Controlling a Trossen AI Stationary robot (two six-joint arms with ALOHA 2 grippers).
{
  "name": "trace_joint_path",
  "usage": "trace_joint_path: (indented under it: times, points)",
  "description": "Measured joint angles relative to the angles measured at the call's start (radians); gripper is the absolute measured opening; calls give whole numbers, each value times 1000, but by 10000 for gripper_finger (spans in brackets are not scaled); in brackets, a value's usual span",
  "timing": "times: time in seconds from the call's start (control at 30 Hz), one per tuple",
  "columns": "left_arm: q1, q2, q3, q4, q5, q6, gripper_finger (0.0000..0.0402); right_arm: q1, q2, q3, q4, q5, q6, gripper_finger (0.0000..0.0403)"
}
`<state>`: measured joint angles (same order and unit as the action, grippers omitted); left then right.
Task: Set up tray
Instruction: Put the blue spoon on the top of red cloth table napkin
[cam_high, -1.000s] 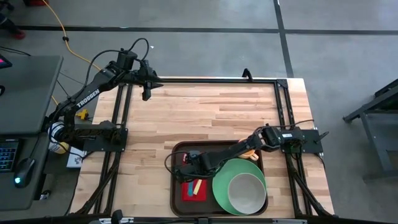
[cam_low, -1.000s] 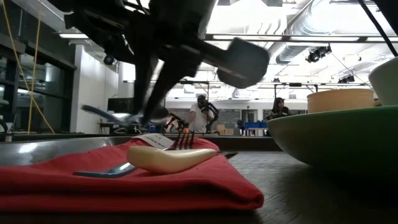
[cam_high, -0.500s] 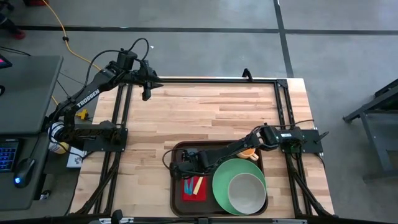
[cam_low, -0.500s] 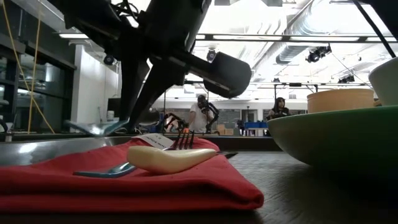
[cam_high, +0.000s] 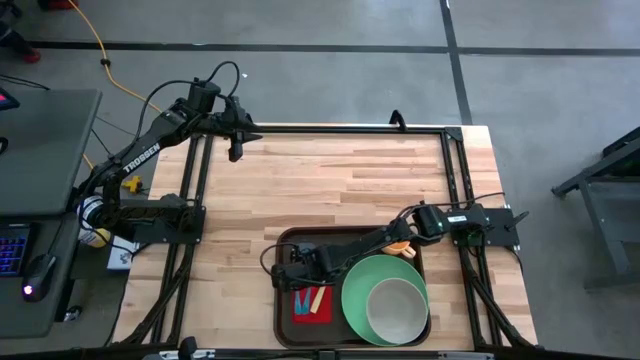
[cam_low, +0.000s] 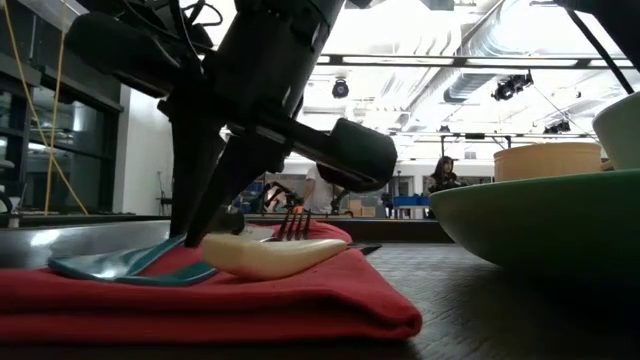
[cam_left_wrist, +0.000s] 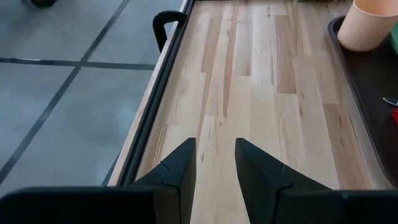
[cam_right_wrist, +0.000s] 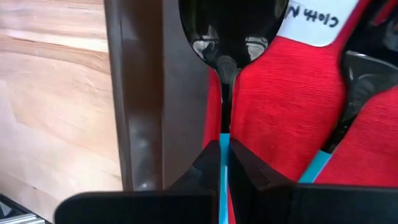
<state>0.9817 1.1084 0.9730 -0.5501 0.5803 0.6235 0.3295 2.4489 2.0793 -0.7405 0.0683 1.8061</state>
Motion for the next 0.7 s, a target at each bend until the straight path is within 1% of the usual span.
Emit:
trace_joint_path:
  times: [0.7]
  points:
    - [0, 0, 0, -3, -9, 0, 140, 7, -4, 1, -63, -42, 11, 0]
